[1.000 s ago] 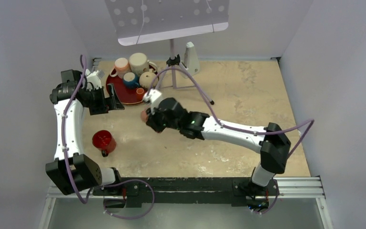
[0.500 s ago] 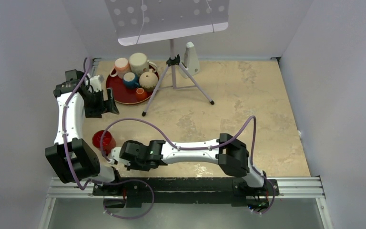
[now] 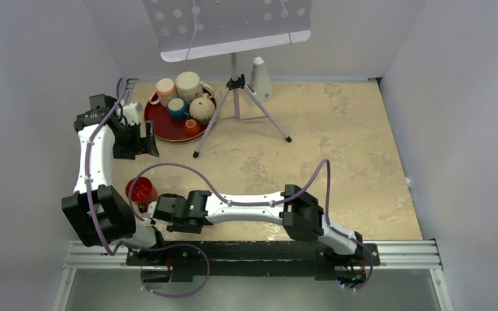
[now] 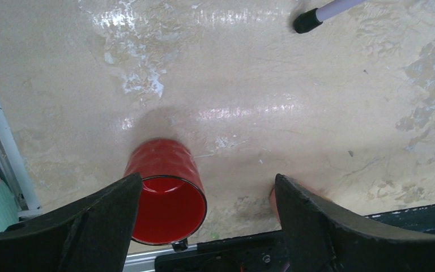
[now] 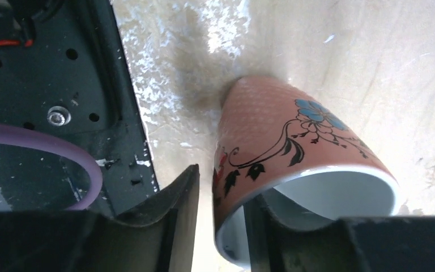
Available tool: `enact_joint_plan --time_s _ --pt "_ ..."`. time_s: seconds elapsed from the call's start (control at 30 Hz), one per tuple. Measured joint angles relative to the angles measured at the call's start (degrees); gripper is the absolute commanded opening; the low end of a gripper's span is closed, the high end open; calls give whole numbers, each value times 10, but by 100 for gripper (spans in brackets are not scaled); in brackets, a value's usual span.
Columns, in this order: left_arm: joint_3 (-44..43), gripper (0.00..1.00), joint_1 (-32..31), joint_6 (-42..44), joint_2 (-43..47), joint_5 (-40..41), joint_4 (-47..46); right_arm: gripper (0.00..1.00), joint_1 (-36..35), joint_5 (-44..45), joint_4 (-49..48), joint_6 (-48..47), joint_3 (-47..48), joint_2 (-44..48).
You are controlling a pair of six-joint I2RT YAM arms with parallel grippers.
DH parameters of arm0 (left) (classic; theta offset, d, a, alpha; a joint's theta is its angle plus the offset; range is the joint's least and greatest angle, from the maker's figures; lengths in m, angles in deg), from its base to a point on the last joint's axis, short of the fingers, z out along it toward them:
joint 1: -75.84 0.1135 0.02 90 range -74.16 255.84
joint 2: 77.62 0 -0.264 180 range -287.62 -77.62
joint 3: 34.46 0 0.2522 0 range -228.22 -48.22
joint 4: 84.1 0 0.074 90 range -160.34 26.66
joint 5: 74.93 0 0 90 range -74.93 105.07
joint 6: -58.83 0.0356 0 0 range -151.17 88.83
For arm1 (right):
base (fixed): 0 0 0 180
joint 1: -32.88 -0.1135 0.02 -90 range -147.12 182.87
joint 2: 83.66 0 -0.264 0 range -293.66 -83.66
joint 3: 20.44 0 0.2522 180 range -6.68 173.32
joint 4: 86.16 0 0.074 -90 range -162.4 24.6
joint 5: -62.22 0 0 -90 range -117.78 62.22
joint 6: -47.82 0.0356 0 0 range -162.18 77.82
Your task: Turn the mug right side up
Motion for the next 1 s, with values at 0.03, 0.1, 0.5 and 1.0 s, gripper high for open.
enact_joint_plan --time_s 0.03,0.1,0.5,1.0 --pt "0 91 0 4 -1 3 0 48 0 6 12 3 9 -2" --pt "0 91 0 14 -2 8 -1 58 0 16 25 13 29 -5" --pt "-128 85 -2 47 -112 21 -9 99 2 60 -59 83 25 100" --pt "-348 86 -107 167 -330 -9 -34 99 125 107 -225 213 -296 401"
